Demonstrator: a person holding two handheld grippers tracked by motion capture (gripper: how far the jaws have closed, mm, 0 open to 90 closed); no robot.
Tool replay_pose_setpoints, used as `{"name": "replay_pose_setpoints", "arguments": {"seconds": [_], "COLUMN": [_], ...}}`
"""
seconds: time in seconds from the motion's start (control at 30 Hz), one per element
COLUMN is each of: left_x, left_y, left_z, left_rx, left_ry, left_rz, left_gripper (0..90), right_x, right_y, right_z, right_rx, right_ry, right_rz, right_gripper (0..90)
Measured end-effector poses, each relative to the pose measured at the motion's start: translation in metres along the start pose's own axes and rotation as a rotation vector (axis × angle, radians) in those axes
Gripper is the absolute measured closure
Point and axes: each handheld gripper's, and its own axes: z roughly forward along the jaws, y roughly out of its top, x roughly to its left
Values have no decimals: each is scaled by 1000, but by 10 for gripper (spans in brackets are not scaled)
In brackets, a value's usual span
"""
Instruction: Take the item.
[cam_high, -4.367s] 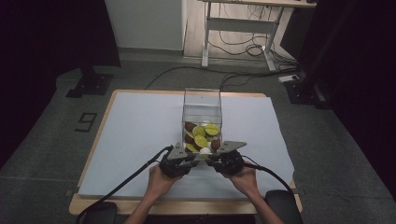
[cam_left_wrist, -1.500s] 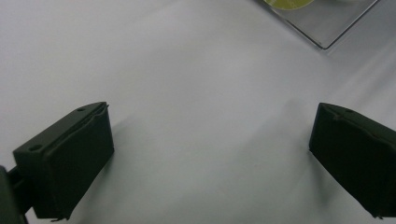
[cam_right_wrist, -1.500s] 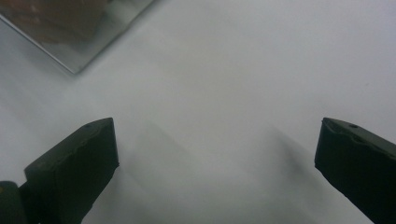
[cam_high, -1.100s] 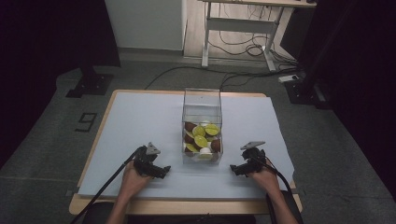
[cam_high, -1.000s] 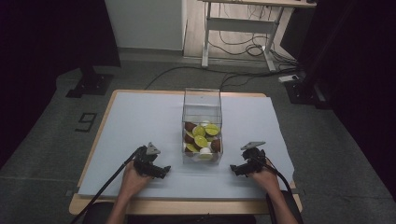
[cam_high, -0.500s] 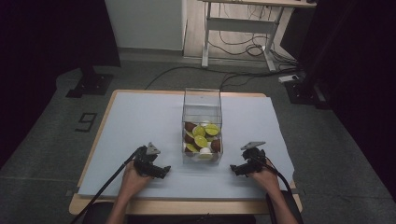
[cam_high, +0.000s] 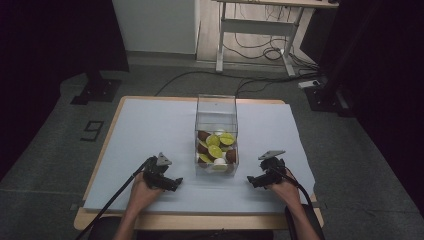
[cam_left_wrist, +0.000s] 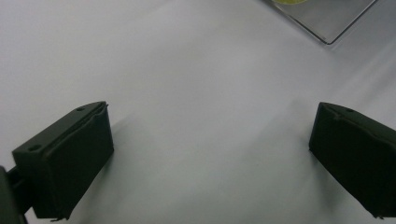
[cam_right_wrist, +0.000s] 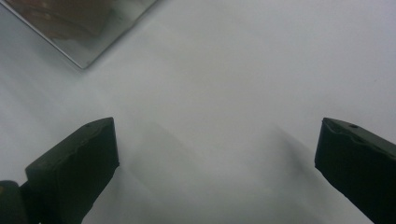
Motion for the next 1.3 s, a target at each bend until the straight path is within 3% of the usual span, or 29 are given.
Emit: {"name": "replay_pose_setpoints", "arguments": {"seconds": [0.47, 0.57, 1.07, 1.3], "left_x": [0, 0, 0, 0], "left_y": [0, 0, 0, 0], "left_z": [0, 0, 0, 0], "left_rx": [0, 1, 2, 3], "left_ry": [0, -1, -1, -1], "left_rz": [-1, 0, 1, 3], "left_gripper": [0, 0, 0, 0], "right_x": [-1, 0, 8, 14], "right_y": [12, 16, 39, 51], "right_z": [-21, -27, -48, -51], "right_rx": [-85, -129, -185, -192], "right_ry": [2, 11, 42, 62], "right_rz": [-13, -20, -60, -53], "right_gripper": [21, 21, 35, 56]}}
